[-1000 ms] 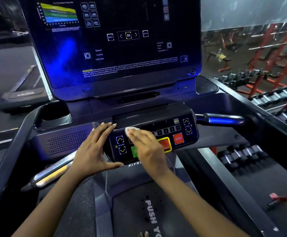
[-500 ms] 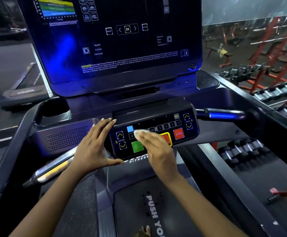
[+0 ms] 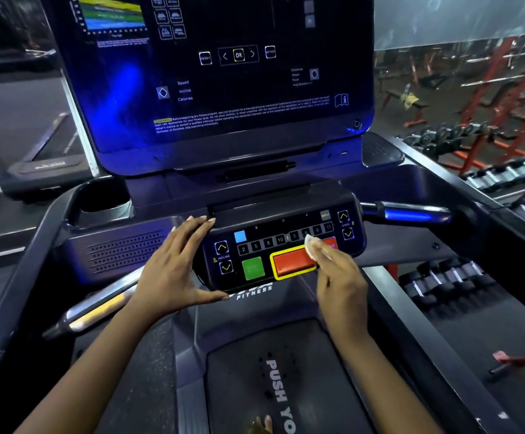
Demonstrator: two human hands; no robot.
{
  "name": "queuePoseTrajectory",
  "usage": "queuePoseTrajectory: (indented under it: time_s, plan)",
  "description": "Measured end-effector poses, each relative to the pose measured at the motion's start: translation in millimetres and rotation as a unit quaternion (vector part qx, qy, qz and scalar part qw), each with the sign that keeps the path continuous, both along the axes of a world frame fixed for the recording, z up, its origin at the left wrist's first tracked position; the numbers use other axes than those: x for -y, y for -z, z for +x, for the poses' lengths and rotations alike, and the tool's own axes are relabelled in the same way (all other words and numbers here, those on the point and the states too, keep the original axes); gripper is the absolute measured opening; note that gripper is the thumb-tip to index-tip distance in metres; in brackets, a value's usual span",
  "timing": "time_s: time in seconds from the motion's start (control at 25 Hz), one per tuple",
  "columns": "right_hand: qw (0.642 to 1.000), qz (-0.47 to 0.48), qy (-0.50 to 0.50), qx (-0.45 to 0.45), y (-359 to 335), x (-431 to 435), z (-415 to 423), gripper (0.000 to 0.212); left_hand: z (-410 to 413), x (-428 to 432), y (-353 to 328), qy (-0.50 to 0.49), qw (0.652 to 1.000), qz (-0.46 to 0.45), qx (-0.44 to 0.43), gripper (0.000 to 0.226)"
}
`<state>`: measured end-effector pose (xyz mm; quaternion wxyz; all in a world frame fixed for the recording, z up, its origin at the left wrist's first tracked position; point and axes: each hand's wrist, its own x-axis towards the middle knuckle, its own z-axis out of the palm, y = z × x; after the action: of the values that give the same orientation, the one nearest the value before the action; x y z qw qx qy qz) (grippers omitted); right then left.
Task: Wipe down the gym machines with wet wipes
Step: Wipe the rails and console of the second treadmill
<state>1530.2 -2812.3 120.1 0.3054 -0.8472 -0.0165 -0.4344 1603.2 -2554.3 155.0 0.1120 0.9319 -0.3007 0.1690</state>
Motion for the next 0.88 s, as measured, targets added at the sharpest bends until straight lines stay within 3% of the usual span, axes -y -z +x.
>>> queuePoseTrajectory:
  time_s: [0.2, 0.28, 0.44, 0.52, 0.68, 0.88]
  plan:
    - [0.997, -0.061, 0.023, -0.033, 18, -22, -4, 0.040, 0, 0, 1, -0.004, 1.000, 0.001, 0.001, 0.117]
    - [0.996, -0.080, 0.011, -0.041, 19, -34, -5, 0.045, 0, 0, 2, -0.005, 1.000, 0.001, 0.001, 0.118]
    - [0.991, -0.103, -0.065, -0.053, 16, -65, -16, 0.036, 1, 0, 2, -0.008, 1.000, 0.002, 0.001, 0.117]
    - [0.994, -0.062, -0.091, -0.027, 12, -59, -21, 0.034, 0, 0, 1, -0.006, 1.000, 0.003, 0.002, 0.117]
    - [0.998, 0.061, -0.005, 0.014, 8, -22, -11, 0.036, 0, 0, 2, -0.005, 1.000, 0.004, 0.016, 0.118]
    - [0.996, 0.009, -0.087, -0.013, 9, -51, -12, 0.045, 0, 0, 2, -0.002, 1.000, 0.005, 0.012, 0.118]
